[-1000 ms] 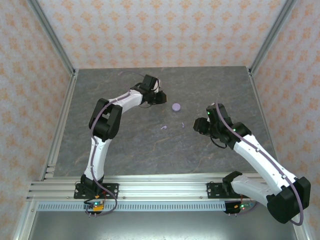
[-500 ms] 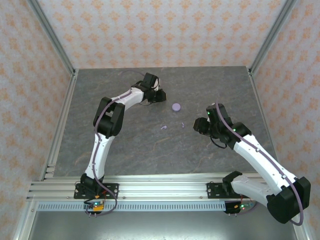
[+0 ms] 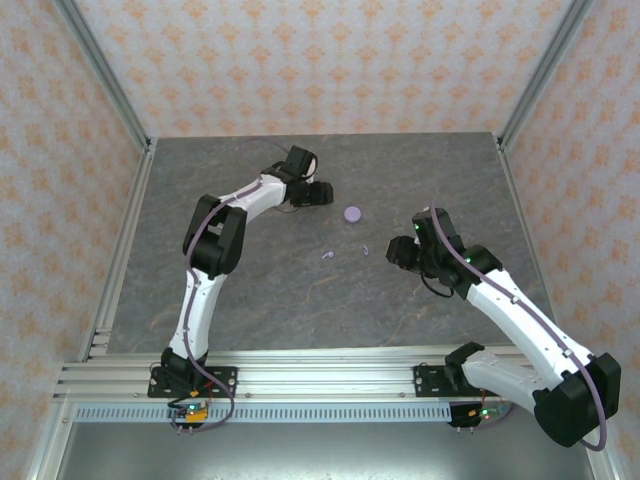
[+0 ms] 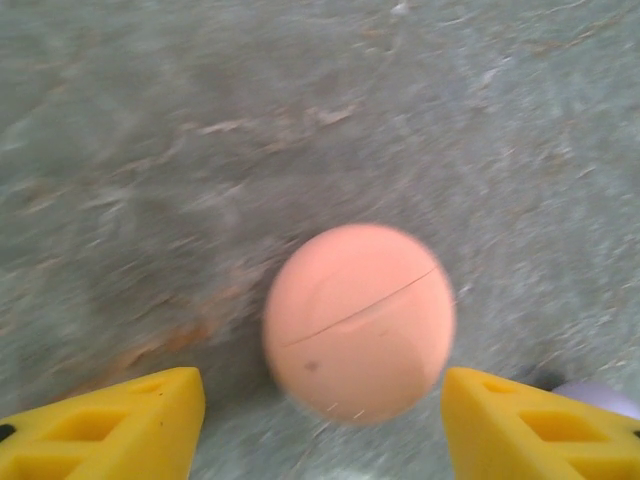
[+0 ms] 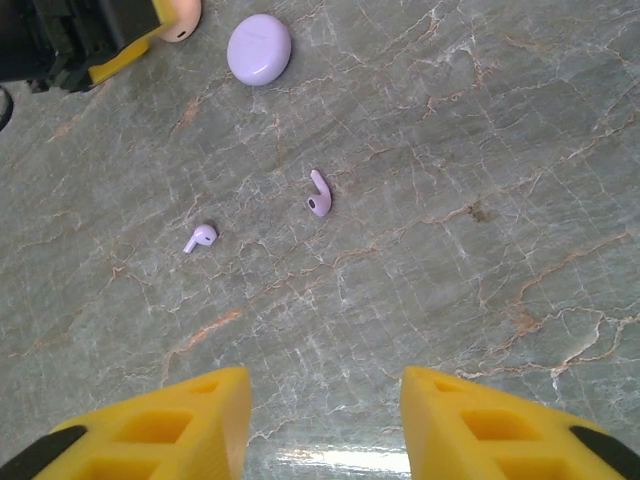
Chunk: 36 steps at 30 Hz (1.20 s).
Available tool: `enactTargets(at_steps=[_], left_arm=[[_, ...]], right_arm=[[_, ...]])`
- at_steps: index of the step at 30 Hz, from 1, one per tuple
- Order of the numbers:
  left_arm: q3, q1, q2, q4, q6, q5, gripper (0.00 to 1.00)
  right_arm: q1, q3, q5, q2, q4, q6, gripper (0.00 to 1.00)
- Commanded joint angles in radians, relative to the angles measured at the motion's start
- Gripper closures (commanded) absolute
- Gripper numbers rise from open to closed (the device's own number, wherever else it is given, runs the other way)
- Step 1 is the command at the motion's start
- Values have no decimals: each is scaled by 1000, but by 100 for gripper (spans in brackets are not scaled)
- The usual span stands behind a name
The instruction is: Insert the wireless bluetooth earbuds into the charging case
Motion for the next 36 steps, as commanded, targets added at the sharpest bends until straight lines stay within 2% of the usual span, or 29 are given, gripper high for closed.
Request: enactTargets(at_steps=[1, 6, 10, 13, 16, 21, 25, 31, 36], left_arm=[[-58, 13, -96, -76, 48, -107, 34], [-192, 12, -255, -48, 65, -140, 34], [-348, 11, -448, -18, 65, -154, 34], [-472, 7, -590, -5, 60, -177, 34], [-550, 0, -704, -70, 36, -208, 34], [-728, -92, -920, -94, -6, -345, 33], [-862, -121, -1081, -90, -68, -348, 33], [-949, -123, -1243, -135, -47, -323, 32], [-945, -123, -1285, -187, -39, -316, 32]], right_arm=[[-1, -6, 43, 8, -5, -28, 53], [-1, 11, 69, 52, -11, -67, 50], [-1, 47, 70, 119, 0, -122, 47], [-2, 87, 63, 207, 14, -164, 45], [-3, 134, 66, 299, 37, -194, 43], [-3, 240, 66, 454, 52, -253, 39], [-3, 355, 47, 590, 40, -296, 37], [-3, 510, 31, 777, 15, -340, 28], [-3, 681, 39, 944, -65, -365, 24]])
